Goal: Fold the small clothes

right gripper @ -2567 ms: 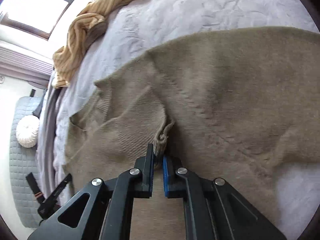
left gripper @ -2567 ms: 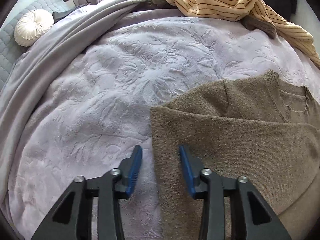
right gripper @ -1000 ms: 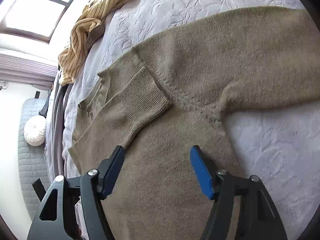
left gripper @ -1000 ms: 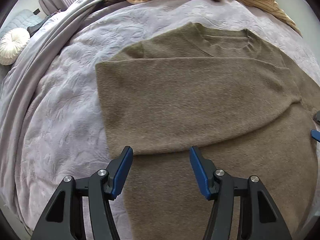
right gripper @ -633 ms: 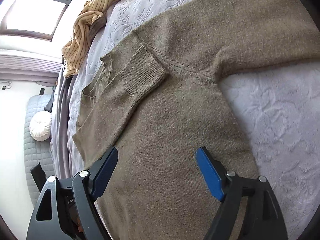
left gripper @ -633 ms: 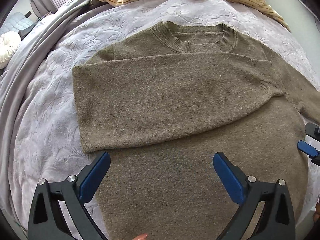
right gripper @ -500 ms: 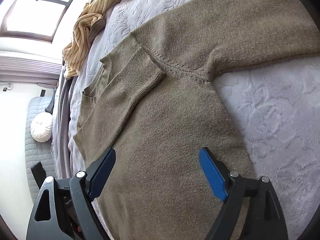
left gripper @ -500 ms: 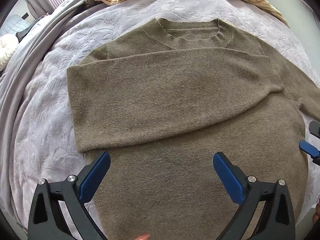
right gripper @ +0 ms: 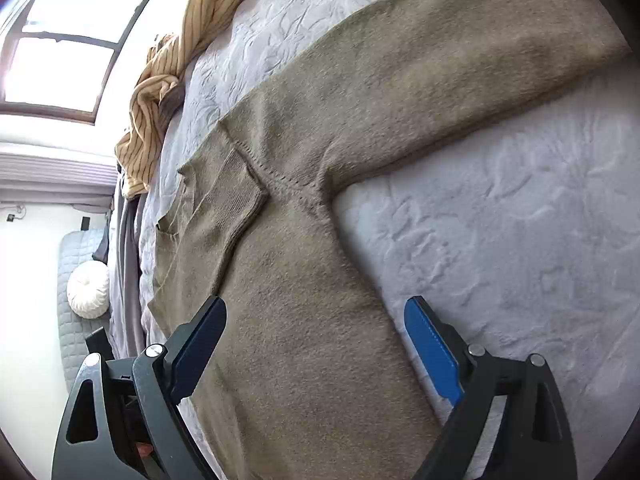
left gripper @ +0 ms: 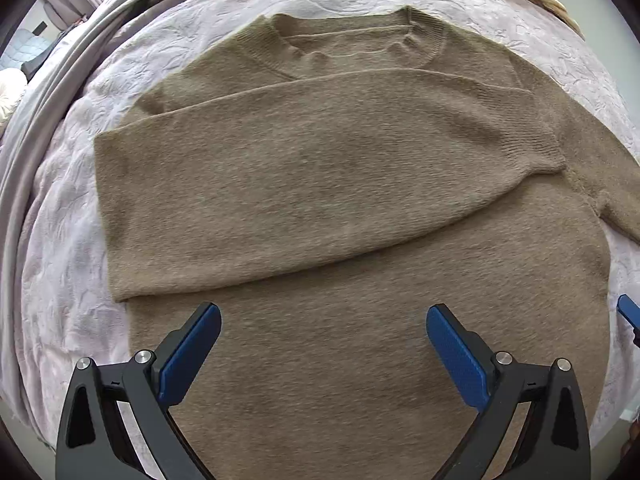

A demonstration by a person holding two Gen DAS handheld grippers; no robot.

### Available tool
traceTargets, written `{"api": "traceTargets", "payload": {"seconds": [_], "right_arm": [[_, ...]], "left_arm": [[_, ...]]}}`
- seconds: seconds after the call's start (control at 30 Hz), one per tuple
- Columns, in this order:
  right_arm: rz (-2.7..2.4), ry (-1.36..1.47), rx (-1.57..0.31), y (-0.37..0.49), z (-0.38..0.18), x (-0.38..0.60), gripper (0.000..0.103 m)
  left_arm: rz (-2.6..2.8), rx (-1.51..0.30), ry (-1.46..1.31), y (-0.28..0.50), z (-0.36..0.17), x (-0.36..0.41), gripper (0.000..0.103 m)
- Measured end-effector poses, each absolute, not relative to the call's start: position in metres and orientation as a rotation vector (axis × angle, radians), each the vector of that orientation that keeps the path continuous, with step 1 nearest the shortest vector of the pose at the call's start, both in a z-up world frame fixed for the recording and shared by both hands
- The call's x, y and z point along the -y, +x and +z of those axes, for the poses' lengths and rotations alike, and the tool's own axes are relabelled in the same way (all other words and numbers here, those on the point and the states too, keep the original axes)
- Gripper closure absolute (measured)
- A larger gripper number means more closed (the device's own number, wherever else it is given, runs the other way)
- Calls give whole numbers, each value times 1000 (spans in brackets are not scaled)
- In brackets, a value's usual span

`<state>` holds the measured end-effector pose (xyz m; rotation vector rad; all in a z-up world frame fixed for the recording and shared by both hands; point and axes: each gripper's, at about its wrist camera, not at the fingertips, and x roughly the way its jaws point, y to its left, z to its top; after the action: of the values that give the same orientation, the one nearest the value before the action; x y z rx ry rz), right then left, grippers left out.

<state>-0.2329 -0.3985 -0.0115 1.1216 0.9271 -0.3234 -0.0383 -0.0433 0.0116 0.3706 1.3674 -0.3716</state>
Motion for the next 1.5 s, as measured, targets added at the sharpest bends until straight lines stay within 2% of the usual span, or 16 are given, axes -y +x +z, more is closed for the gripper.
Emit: {"api": "traceTargets", "payload": {"seconds": [0.5,0.87,0.97,1.43,1.5], "right_arm": [[-486,1221,-784,-294,-5,485,10],[-658,1389,-479,-359,0,562,10],[-656,1410,-452,-362,-3,570,10],[-654,1488,-361,-343,-4,582,10],[-653,1510,-322,-344,-2,581,13]], "left_arm": [[-456,-1367,395,-75,14,110,0],[-439,-1381,406,-95,13,138,0],[-435,-1371,407,-96,12,158,0],[-448,-1346,385,-66,31,151,0],[-449,-1336,381,-64,34,152,0]]}}
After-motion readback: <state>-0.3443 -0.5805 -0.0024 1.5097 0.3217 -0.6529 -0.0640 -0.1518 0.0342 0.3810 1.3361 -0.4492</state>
